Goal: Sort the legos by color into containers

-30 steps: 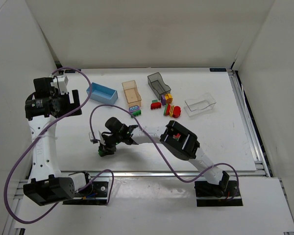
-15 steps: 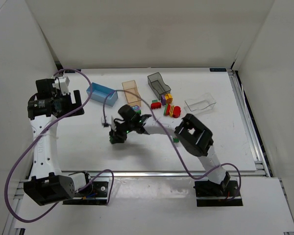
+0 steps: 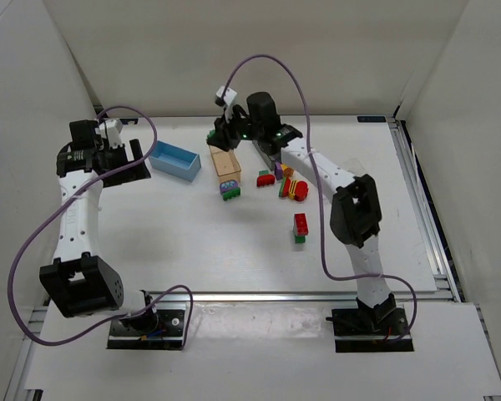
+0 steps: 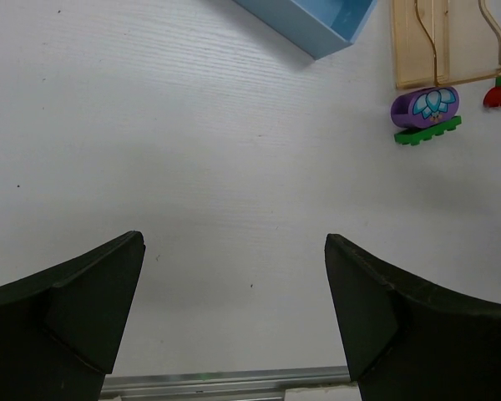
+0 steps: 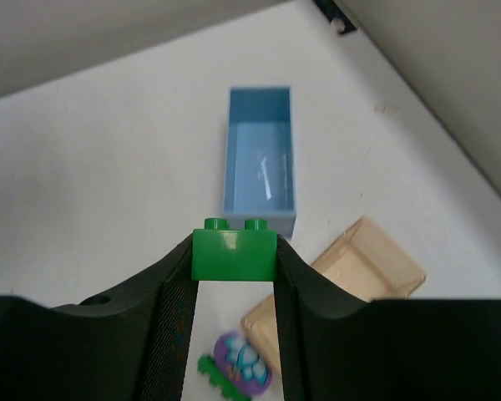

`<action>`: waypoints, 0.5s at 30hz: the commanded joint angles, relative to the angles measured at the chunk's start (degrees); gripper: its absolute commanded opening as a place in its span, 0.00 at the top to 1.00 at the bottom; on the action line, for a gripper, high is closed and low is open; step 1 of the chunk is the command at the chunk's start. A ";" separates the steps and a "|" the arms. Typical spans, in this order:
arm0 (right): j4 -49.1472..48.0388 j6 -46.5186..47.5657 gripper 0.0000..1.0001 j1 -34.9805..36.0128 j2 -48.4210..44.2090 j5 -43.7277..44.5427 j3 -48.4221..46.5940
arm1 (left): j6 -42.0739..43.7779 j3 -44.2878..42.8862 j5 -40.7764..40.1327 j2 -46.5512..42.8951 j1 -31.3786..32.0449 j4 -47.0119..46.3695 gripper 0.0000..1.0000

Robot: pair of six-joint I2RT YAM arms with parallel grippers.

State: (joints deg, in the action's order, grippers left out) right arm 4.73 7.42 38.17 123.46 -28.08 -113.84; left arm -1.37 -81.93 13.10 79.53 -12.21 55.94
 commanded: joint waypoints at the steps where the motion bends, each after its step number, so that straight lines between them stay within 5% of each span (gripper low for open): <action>1: 1.33 -7.15 0.88 1.99 7.48 0.56 -11.46 | -0.83 -3.06 1.58 -0.25 -0.01 -1.98 0.01; 6: 2.91 -11.90 0.88 3.48 19.44 2.58 -28.87 | -0.48 -2.18 1.05 -0.25 -0.18 -2.33 0.01; 15: -3.23 -13.13 0.88 5.86 26.74 6.36 -30.56 | -0.57 -0.07 0.00 -2.53 -0.10 -2.24 0.00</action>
State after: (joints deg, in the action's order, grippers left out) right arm 5.82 -4.16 43.57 149.27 -23.86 -141.99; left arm -1.63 -82.43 13.26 80.01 -12.21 54.76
